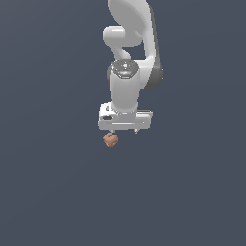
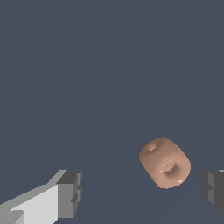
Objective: Pick up the object and move it to a goal position.
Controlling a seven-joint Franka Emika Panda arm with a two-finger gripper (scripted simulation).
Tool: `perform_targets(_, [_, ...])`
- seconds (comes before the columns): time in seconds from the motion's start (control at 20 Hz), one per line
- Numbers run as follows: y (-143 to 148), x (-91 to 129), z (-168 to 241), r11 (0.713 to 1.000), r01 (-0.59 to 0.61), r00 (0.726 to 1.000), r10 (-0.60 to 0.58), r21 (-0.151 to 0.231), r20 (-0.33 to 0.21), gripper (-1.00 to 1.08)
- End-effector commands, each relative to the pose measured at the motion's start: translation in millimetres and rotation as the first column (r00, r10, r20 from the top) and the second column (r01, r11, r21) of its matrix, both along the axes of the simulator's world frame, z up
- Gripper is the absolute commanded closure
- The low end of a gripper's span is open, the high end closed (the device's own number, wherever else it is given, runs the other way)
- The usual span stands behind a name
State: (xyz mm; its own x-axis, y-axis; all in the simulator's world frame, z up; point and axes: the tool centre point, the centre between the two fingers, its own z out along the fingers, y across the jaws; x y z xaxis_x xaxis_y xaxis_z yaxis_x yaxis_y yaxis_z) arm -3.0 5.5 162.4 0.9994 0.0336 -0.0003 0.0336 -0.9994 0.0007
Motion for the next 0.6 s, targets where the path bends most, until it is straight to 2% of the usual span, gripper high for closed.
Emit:
perform_targets(0.0, [0,0,0,1.0,0.0,1.0,0.0,0.0,0.0,-0.92])
perform_targets(0.55, [-6,-2,10,1.0,-0.016,1.0,0.016,-0.026,0.005,-0.92])
